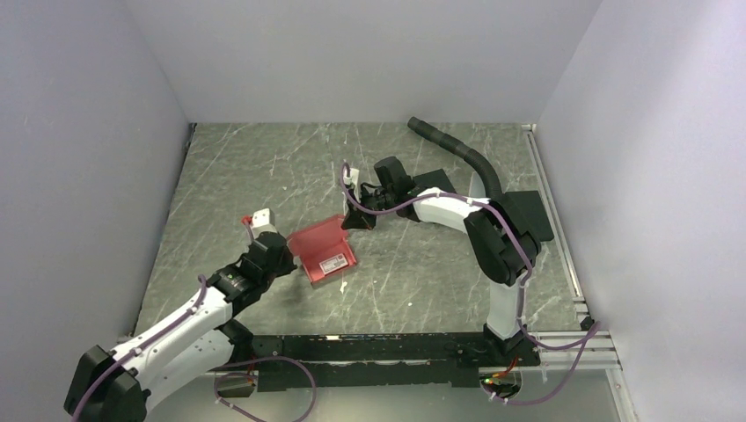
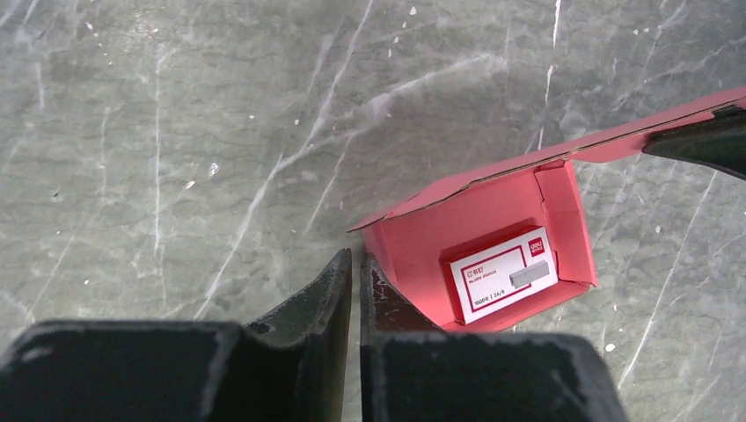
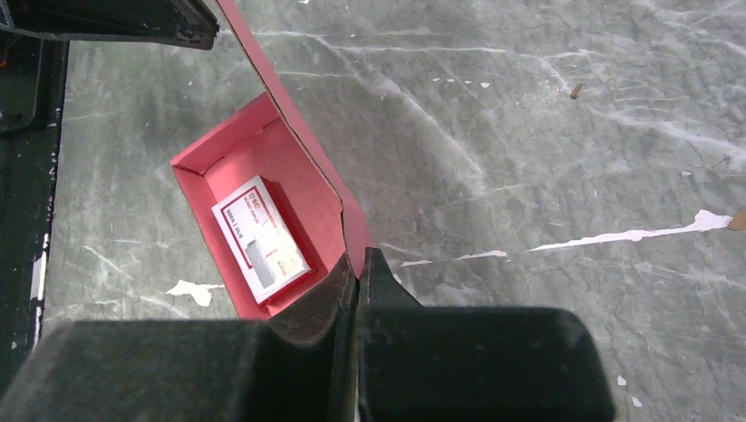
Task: Fold the paper box
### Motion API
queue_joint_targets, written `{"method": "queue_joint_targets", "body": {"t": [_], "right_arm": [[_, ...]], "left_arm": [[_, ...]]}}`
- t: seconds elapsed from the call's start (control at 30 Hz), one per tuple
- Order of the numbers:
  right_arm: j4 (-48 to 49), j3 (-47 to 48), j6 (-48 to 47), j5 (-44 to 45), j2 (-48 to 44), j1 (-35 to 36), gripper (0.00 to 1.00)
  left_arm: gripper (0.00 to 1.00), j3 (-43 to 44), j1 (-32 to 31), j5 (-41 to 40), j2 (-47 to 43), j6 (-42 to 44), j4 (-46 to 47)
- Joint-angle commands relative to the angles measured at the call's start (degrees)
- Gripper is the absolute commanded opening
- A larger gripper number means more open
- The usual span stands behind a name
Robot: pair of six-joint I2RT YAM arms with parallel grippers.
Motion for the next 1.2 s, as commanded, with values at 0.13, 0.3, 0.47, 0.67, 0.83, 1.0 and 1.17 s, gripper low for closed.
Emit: {"method": "queue_joint_targets", "body": {"t": [0.13,0.3,0.47,0.67,0.83,1.0,1.17], "right_arm": [[2.57,-1.12,-1.08,-1.63,-3.16,-1.25,0.00],[3.03,-4.56,-3.43,-1.54,-6.42,-2.98,0.00],[1.40,-5.56,-5.53,-4.25,-7.93,-6.03,0.00],[1.55,-6.32,-5.65,-5.93,-8.14,-8.07,0.00],[1.61,-6.17,-5.32,-6.56,-7.62,-8.10,0.00],[0.87,-5.72,-5.70,-6.77,-7.30,-8.15,0.00],[0.87,-5.66,-5.50,-7.12,-7.18,-8.19,0.00]], "left_arm": [[0.12,-0.49,0.34,2.83,1.86,3.53,7.19],[0.15,0.11,0.38,1.41,-3.29,4.18,3.34],[0.33,-4.46,0.59,3.60,-13.58,9.44,7.22],[0.75,-11.18,2.06,6.66,-15.67,16.46,22.20],[0.76,-10.55,4.46,15.58,-6.96,21.57,32.57],[0.78,-9.66,6.73,20.97,3.52,23.58,41.90],[0.76,-9.60,10.50,25.00,11.03,24.52,48.59]]}}
